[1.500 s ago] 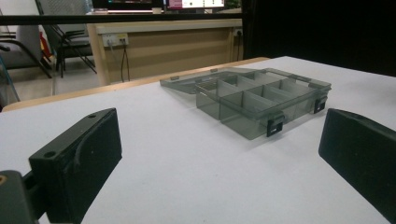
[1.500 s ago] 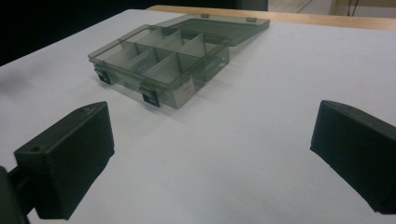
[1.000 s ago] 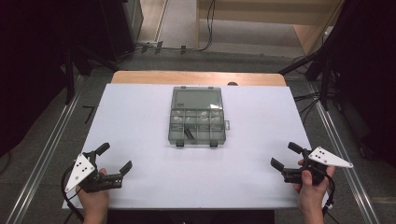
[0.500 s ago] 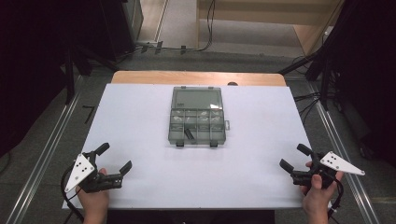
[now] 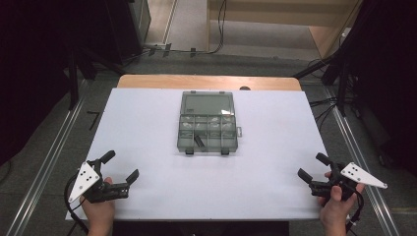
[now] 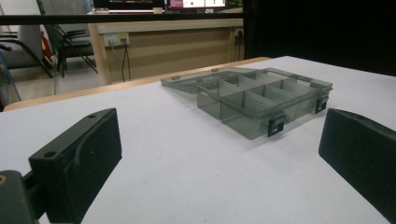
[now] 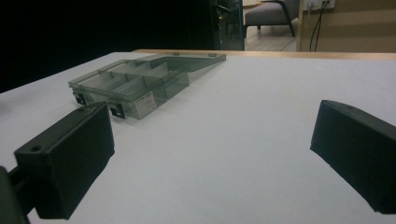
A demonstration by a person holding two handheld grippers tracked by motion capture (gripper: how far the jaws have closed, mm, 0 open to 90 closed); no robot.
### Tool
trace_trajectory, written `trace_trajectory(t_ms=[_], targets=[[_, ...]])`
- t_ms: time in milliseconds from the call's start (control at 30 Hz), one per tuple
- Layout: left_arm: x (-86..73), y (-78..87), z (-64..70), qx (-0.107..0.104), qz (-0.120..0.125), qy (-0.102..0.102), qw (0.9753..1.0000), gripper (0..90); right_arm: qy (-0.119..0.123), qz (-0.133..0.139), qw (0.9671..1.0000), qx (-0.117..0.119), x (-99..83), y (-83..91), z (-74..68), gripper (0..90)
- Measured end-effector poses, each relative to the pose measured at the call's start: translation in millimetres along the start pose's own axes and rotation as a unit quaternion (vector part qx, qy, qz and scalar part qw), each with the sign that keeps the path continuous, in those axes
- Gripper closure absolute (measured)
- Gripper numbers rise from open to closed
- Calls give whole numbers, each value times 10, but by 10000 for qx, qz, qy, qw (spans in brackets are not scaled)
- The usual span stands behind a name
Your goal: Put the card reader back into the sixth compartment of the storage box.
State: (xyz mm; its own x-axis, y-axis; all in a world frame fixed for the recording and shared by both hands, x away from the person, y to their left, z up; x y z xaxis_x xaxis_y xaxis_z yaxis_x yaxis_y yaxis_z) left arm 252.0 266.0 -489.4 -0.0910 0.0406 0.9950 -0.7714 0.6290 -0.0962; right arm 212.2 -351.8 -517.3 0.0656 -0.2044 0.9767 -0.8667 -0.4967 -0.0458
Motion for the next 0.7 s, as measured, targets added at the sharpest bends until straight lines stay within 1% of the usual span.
trace_trajectory(t_ms=[67, 567, 600, 700], targets=[[0, 1, 0, 4, -2, 5, 10000, 0, 31, -6, 10000, -14, -1, -2, -5, 0], [-4, -6, 4, -2, -30, -40, 10000, 0, 57, -63, 10000, -44, -9, -29, -11, 0], [-4, -6, 4, -2, -30, -39, 10000, 0, 27, -84, 10000, -45, -11, -29, -16, 0], [-5, -7, 6, 1, -35, -42, 10000, 0, 57, -110, 9999, -29, -12, -34, -16, 0]])
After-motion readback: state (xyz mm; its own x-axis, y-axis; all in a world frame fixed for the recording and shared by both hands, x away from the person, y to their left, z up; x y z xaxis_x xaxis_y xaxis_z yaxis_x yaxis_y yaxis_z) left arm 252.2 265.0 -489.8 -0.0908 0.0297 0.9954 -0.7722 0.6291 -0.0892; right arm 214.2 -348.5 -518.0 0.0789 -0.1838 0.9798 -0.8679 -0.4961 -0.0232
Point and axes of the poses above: each handheld gripper's, and its own axes: y roughly backward along the jaws, x roughly out of its top, z roughly to its right, the point moved 3 cm from there along -y, roughly forward along the jaws, and after that the axes turned 15 degrees about z, right-handed, at the moved point
